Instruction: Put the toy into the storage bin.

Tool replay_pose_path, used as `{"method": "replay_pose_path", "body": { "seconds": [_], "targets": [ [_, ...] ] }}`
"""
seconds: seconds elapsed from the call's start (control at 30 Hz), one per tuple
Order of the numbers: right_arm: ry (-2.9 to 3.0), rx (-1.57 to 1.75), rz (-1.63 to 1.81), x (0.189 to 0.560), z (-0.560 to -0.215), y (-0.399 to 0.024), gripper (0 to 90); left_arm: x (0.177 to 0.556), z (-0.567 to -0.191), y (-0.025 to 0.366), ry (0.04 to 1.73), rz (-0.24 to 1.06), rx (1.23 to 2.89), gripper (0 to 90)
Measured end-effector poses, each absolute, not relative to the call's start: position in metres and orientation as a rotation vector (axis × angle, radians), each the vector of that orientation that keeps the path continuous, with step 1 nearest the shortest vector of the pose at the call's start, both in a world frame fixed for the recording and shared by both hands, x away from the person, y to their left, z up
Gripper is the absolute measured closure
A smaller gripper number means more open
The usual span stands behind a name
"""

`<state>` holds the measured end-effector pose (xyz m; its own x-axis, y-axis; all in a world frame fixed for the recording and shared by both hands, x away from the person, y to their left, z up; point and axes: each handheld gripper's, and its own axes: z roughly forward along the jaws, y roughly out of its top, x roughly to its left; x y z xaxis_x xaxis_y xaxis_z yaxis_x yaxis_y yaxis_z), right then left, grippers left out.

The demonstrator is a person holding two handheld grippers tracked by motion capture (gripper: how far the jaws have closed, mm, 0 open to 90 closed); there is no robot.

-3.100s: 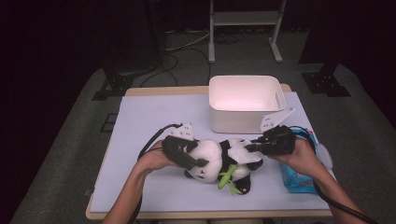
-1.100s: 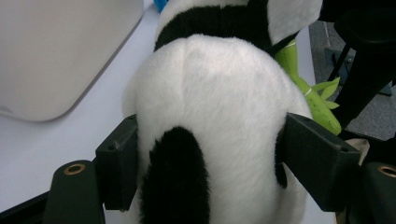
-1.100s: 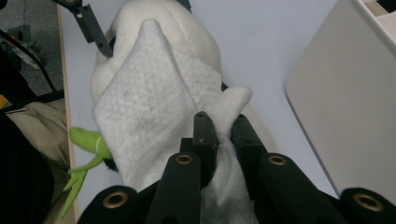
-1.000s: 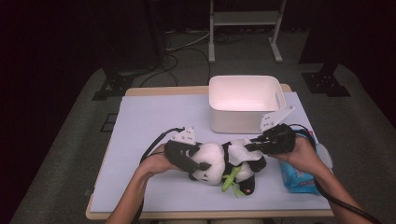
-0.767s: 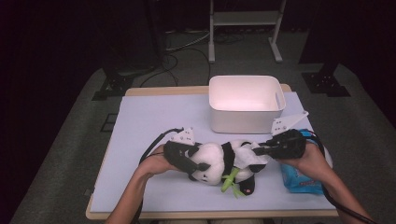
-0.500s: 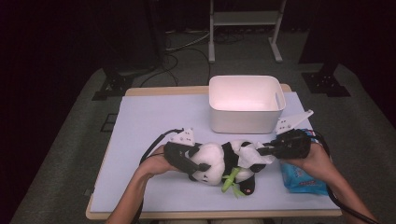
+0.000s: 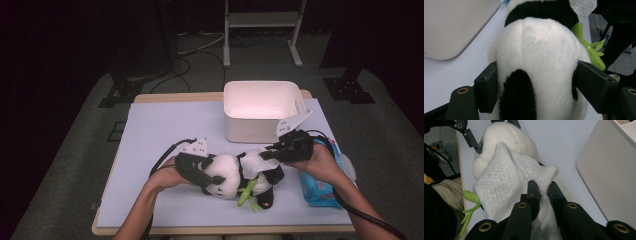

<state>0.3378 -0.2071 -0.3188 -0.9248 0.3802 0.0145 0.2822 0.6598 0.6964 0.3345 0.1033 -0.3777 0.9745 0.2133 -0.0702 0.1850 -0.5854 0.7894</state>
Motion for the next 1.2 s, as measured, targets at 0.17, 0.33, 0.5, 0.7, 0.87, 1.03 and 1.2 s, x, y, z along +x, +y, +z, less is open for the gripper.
{"method": "replay_pose_path", "body": {
  "seconds": [0.17,0.33,0.5,0.7,0.87,1.03,1.2],
  "targets": [
    [2.724,0.574,1.142,0.325,-0.323,-0.22,82.0,0.336,-0.377,0.104,0.282,0.037,2.214,24.4],
    [2.713,0.615,1.162,0.315,-0.326,-0.236,82.0,0.336,-0.377,0.103,0.278,0.038,2.216,24.3],
    [2.709,0.653,1.145,0.31,-0.329,-0.25,82.0,0.336,-0.377,0.103,0.272,0.038,2.215,24.3],
    [2.704,0.668,1.148,0.316,-0.327,-0.25,82.0,0.334,-0.374,0.1,0.253,0.05,2.219,24.4],
    [2.713,0.629,1.148,0.33,-0.318,-0.23,82.0,0.334,-0.373,0.097,0.241,0.055,2.214,24.3],
    [2.752,0.551,1.108,0.342,-0.315,-0.202,82.0,0.333,-0.372,0.097,0.241,0.058,2.219,24.3],
    [2.79,0.499,1.087,0.35,-0.315,-0.18,82.1,0.333,-0.373,0.097,0.243,0.059,2.214,24.3]
  ]
}}
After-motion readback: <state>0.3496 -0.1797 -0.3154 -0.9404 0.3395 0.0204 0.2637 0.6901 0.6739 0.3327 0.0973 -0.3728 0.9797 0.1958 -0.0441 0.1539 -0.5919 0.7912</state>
